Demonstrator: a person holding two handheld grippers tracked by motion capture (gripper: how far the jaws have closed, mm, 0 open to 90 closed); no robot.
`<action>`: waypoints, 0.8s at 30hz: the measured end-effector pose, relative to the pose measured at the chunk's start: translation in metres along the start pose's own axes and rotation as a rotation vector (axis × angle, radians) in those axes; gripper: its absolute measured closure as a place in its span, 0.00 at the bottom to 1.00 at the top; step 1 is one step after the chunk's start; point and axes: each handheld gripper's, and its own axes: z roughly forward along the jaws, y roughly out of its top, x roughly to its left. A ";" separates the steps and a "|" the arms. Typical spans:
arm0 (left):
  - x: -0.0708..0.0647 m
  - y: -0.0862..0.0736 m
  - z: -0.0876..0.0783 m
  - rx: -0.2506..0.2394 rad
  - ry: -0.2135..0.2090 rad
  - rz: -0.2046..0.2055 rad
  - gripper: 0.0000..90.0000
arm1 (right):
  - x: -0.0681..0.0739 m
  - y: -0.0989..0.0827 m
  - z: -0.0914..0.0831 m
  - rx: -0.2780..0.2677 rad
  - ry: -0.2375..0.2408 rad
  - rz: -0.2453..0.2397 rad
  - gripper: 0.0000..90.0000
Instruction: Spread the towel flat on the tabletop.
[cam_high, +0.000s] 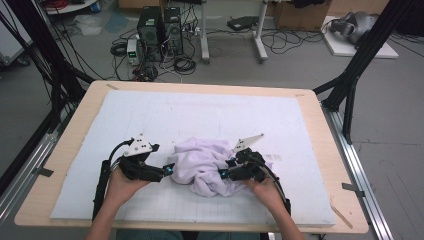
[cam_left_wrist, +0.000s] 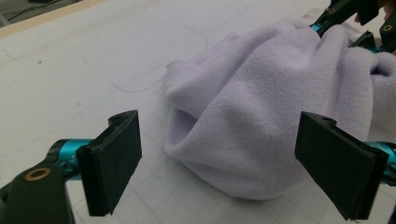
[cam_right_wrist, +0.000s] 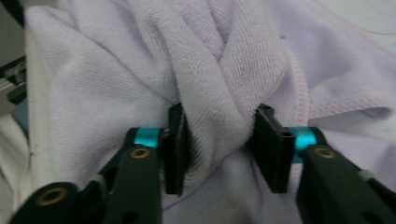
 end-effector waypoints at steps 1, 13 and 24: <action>-0.001 0.000 0.002 0.004 -0.005 0.005 0.19 | 0.001 0.000 0.001 0.000 0.015 -0.001 0.70; -0.012 -0.008 0.027 0.078 -0.085 0.041 0.42 | 0.029 0.003 0.013 0.014 0.114 -0.068 0.84; -0.017 -0.018 0.043 0.177 -0.127 0.100 0.84 | 0.017 0.008 -0.016 -0.080 0.073 -0.048 0.64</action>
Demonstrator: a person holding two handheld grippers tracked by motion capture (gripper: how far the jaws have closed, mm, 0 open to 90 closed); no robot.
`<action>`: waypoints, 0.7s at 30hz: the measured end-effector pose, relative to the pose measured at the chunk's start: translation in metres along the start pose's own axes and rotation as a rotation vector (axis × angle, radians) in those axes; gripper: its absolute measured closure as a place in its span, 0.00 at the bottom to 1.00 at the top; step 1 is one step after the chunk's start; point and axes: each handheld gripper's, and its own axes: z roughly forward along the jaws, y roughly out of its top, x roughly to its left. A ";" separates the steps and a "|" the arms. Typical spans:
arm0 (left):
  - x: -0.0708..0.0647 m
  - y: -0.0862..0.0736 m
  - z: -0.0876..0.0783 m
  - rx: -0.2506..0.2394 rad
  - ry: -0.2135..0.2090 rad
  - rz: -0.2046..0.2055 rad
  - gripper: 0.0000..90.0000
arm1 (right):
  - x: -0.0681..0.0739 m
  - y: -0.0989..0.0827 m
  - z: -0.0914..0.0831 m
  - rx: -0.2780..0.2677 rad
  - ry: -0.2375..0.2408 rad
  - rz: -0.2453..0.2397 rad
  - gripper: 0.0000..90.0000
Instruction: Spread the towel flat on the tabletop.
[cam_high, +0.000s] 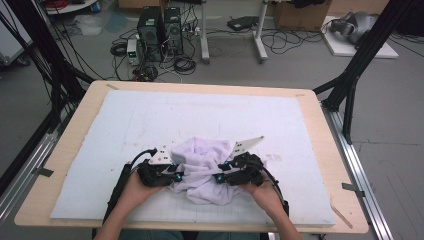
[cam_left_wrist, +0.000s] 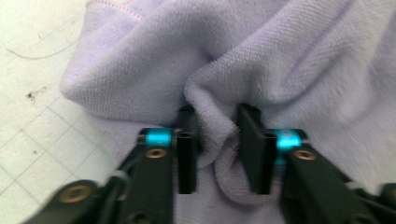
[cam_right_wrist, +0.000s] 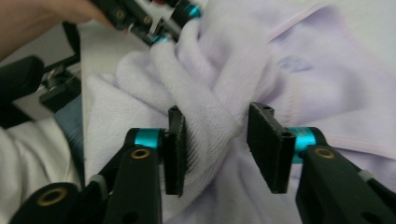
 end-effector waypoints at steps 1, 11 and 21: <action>0.000 0.000 -0.001 -0.002 0.002 0.000 0.87 | -0.002 0.001 -0.004 -0.006 -0.019 -0.003 0.63; 0.005 -0.001 -0.015 -0.038 0.032 -0.002 0.92 | -0.014 -0.008 0.006 0.068 -0.061 0.026 0.67; 0.014 0.001 -0.053 -0.098 0.100 -0.016 0.93 | 0.008 0.003 0.013 0.040 0.078 -0.008 0.89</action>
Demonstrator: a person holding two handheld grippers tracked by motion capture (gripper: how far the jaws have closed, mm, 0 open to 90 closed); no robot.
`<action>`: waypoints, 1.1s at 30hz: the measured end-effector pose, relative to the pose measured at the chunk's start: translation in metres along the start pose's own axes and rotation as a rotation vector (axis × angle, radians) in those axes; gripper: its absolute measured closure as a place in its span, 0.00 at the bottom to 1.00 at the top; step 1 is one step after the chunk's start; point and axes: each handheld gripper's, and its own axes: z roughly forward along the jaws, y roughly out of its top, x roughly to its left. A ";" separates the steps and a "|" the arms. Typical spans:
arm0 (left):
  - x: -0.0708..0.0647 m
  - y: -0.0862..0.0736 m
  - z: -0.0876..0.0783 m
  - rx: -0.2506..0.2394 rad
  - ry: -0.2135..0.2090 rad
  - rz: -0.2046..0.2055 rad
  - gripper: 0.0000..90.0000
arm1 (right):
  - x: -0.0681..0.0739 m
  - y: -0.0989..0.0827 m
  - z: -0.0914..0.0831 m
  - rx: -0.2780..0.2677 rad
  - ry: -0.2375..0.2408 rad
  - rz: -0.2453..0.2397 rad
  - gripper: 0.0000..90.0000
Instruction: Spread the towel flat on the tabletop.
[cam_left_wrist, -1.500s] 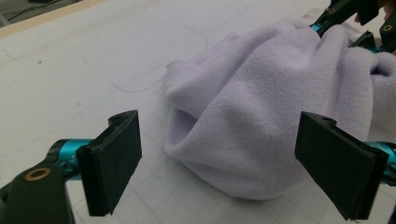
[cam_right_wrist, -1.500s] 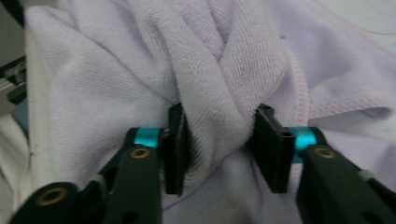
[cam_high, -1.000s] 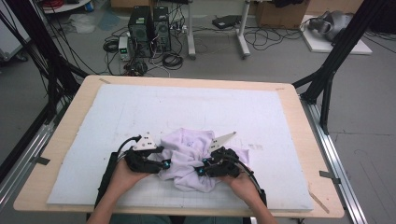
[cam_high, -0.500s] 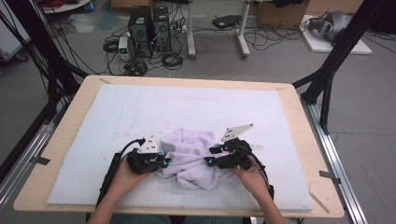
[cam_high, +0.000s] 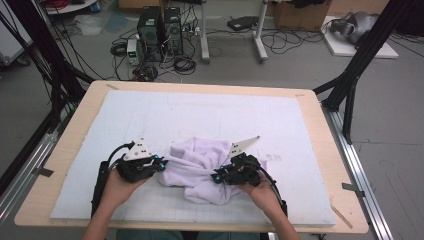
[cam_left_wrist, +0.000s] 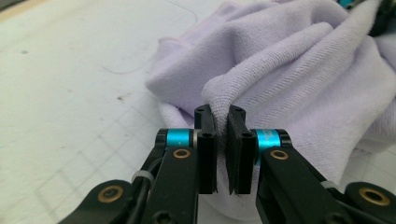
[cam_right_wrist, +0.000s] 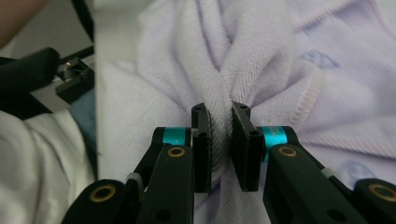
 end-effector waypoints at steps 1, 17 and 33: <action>0.001 0.001 -0.004 -0.003 0.005 0.000 0.93 | 0.000 0.000 0.000 0.000 0.000 0.000 0.89; 0.011 -0.014 -0.020 -0.019 0.007 -0.063 0.54 | 0.016 0.014 -0.023 -0.093 -0.045 -0.047 0.58; -0.002 -0.015 0.023 0.111 -0.063 -0.002 0.89 | -0.014 -0.023 0.005 0.082 -0.151 -0.009 0.91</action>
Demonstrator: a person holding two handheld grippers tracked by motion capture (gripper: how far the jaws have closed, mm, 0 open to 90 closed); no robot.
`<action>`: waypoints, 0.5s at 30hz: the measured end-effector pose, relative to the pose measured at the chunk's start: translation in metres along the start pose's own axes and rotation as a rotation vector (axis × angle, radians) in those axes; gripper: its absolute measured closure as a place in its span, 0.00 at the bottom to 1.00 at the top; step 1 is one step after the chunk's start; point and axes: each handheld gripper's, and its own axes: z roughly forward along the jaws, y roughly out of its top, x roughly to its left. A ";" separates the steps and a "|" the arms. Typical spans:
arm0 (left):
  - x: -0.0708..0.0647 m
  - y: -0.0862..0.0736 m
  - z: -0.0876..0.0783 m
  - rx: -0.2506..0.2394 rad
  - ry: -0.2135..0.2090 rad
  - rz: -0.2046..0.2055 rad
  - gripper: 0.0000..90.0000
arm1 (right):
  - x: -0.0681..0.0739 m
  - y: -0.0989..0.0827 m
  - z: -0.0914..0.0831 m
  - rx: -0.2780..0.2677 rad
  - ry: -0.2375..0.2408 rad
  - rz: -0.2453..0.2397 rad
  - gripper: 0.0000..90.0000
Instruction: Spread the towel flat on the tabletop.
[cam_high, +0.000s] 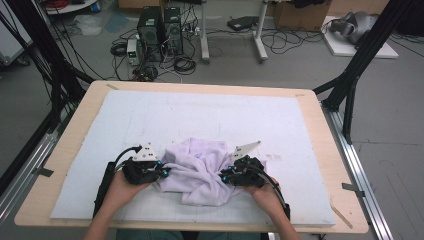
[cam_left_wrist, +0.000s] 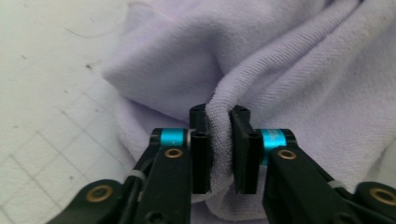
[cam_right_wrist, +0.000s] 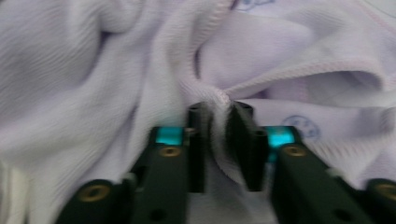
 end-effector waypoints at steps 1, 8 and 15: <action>0.000 0.000 0.000 0.000 0.000 0.000 0.91 | 0.002 0.000 -0.001 0.003 0.004 -0.007 0.93; -0.005 -0.011 -0.029 -0.039 -0.002 0.012 0.92 | 0.013 -0.010 -0.014 0.010 0.062 -0.025 0.94; 0.004 -0.003 -0.040 -0.100 0.015 -0.046 0.57 | 0.012 0.015 -0.037 -0.095 0.022 -0.031 0.72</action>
